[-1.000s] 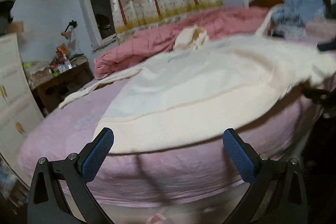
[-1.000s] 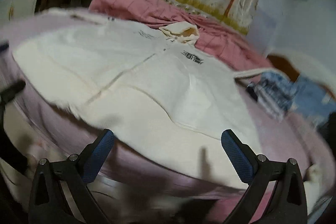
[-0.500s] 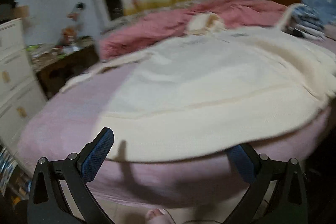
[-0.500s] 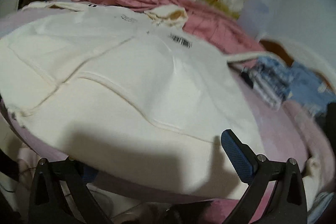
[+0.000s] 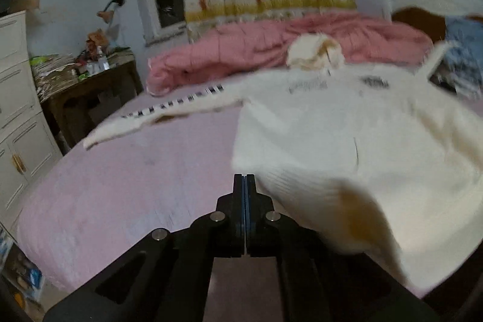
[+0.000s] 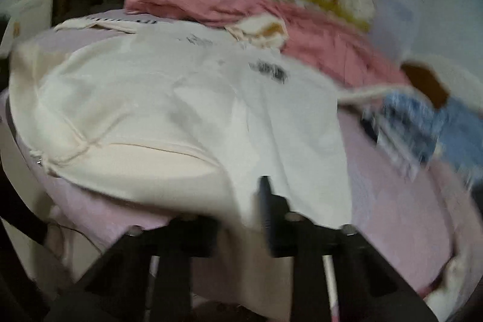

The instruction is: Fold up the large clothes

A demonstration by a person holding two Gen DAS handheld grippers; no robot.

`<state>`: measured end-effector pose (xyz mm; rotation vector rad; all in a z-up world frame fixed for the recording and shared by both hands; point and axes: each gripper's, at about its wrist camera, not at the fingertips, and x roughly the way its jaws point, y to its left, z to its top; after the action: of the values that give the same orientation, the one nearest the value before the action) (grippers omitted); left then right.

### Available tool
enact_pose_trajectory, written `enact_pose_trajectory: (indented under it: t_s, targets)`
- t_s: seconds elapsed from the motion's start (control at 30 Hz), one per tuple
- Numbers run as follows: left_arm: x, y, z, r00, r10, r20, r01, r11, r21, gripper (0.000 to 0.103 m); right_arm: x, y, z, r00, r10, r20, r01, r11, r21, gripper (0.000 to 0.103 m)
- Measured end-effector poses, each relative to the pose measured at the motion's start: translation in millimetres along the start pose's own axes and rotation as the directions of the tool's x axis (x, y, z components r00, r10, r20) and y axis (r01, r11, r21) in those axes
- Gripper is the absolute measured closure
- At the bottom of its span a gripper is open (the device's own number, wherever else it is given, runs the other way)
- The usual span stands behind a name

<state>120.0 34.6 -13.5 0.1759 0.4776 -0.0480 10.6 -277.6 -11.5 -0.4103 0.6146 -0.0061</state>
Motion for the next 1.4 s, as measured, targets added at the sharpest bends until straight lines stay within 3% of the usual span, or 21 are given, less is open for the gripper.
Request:
enact_pose_trajectory:
  t_s: [0.1,0.27,0.37,0.43,0.47,0.5,0.57,0.6,0.67,0.73,0.8,0.83,0.87,0.9,0.97,1.07,1.13,1.17,1.3,1.4]
  targets:
    - [4.3,10.2,28.4,1.0,-0.021,0.003,0.021,0.999,-0.024,0.103,-3.8,-2.2,28.4,0.998,-0.01,0.056,0.01,1.0,-0.001,0.091]
    - [14.9,9.4,57.9,0.999,-0.048,0.012,0.047,0.998,0.05,0.103,30.0,-20.3,71.7,0.997,-0.001,0.079,0.001,1.0,0.005,0.091]
    - [19.3,5.8,62.8,0.99,-0.139,0.001,0.138,0.989,0.049,0.101,71.1,-31.9,93.8,0.998,0.001,0.06,-0.002,1.0,0.006,0.091]
    - [11.6,0.8,59.5,0.98,-0.2,0.026,0.198,0.979,0.045,0.078,105.5,-39.1,106.7,0.999,0.023,0.022,-0.023,0.999,0.029,0.091]
    - [6.0,-3.0,56.6,0.976,-0.215,0.046,0.212,0.976,0.052,0.049,121.0,-41.6,111.1,0.999,0.036,0.002,-0.036,0.999,0.037,0.091]
    - [0.2,-6.9,54.2,0.973,-0.218,0.071,0.214,0.975,0.06,0.027,133.6,-43.5,113.2,0.999,0.046,-0.017,-0.046,0.998,0.045,0.091]
    - [-8.3,-13.5,50.9,0.969,-0.219,0.113,0.21,0.974,0.087,0.006,156.1,-45.8,115.7,0.996,0.07,-0.057,-0.067,0.996,0.056,0.091]
    - [-8.7,-16.8,49.6,0.966,-0.225,0.126,0.212,0.971,0.106,0.001,164.7,-45.6,117.0,0.994,0.075,-0.073,-0.072,0.996,0.051,0.091]
    - [-1.7,-20.6,48.2,0.961,-0.254,0.11,0.241,0.963,0.12,0.001,172.1,-45.6,117.9,0.993,0.081,-0.089,-0.078,0.996,0.041,0.091]
    - [18.0,-21.7,48.9,0.952,-0.305,0.007,0.303,0.949,0.081,0.001,171.0,-48.3,116.1,0.99,0.105,-0.094,-0.1,0.993,0.054,0.091]
    - [34.7,-21.5,46.3,0.94,-0.334,-0.076,0.337,0.941,0.029,0.001,162.6,-56.8,110.5,0.987,0.133,-0.095,-0.124,0.988,0.088,0.08]
    - [42.2,-21.4,43.8,0.94,-0.324,-0.103,0.328,0.945,0.017,0.001,157.0,-59.5,106.4,0.987,0.135,-0.092,-0.126,0.987,0.097,0.057]
    - [49.1,-21.7,41.6,0.945,-0.301,-0.131,0.305,0.952,0.009,0.001,148.6,-63.5,100.8,0.987,0.14,-0.082,-0.131,0.986,0.104,0.026]
    - [56.0,-21.6,40.5,0.947,-0.281,-0.155,0.285,0.959,0.003,0.001,137.4,-67.1,93.4,0.99,0.125,-0.057,-0.119,0.987,0.109,0.016]
    - [67.7,-20.2,36.4,0.944,-0.262,-0.199,0.262,0.965,-0.026,0.002,115.3,-71.6,76.3,0.993,0.114,-0.033,-0.11,0.988,0.108,0.014]
    - [75.4,-16.0,32.3,0.935,-0.291,-0.204,0.276,0.956,-0.101,0.024,85.9,-75.8,49.5,0.993,0.118,-0.015,-0.116,0.986,0.117,0.014]
    - [72.3,-15.8,28.2,0.95,-0.262,-0.172,0.25,0.964,-0.089,0.053,71.1,-70.1,33.1,0.989,0.145,-0.008,-0.144,0.986,0.087,0.014]
    - [68.6,-16.8,28.0,0.946,-0.284,-0.155,0.274,0.958,-0.082,0.082,65.6,-63.9,25.1,0.987,0.158,-0.011,-0.157,0.986,0.056,0.014]
    - [54.3,-19.2,37.4,0.964,-0.259,-0.06,0.256,0.965,-0.062,0.085,70.3,-30.6,2.2,0.989,0.134,-0.064,-0.139,0.985,-0.097,0.014]
    - [47.2,-20.5,52.3,0.974,-0.227,-0.016,0.226,0.973,-0.035,0.085,93.5,-21.9,-0.4,0.995,0.06,-0.074,-0.068,0.991,-0.119,0.014]
